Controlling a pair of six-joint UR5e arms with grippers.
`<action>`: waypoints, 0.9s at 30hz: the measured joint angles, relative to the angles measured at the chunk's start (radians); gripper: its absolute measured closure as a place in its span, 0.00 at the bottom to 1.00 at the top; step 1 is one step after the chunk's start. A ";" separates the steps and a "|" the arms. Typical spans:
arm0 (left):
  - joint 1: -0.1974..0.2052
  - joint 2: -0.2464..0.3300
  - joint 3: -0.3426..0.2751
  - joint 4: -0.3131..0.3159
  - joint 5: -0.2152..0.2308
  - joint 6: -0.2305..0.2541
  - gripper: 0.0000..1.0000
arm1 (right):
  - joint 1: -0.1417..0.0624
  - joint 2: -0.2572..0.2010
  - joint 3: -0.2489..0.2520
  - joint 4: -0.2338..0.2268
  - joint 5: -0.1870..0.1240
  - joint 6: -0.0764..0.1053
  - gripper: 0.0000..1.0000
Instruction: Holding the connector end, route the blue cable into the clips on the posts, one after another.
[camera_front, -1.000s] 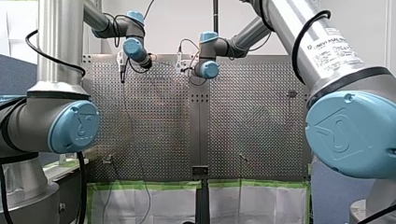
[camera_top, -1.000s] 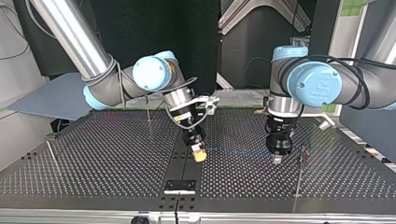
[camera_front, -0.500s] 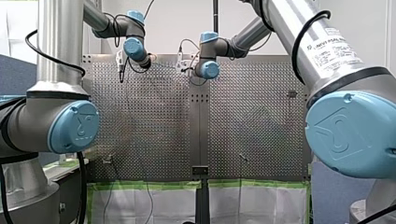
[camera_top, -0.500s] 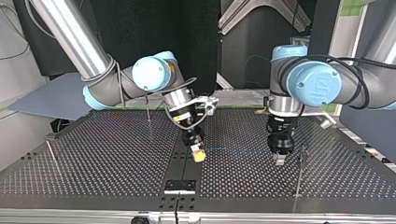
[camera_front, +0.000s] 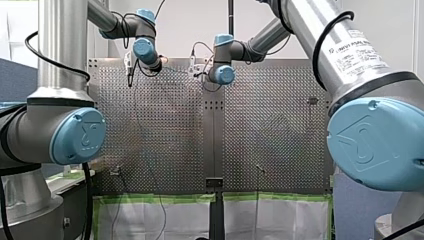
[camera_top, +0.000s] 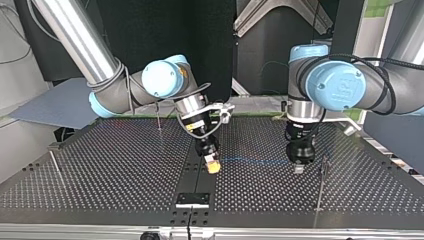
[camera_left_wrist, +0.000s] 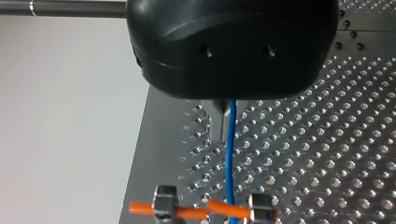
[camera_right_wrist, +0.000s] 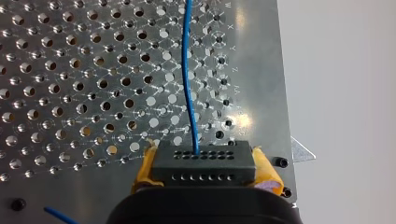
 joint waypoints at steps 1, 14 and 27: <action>0.000 0.000 0.000 0.000 0.001 0.000 1.00 | 0.000 0.000 0.000 0.000 0.000 0.000 1.00; -0.014 -0.001 0.000 -0.008 0.004 -0.003 1.00 | -0.004 0.000 0.013 0.013 0.000 -0.001 1.00; -0.103 -0.098 0.000 -0.019 -0.069 -0.003 1.00 | -0.028 0.000 0.127 0.013 0.042 -0.003 1.00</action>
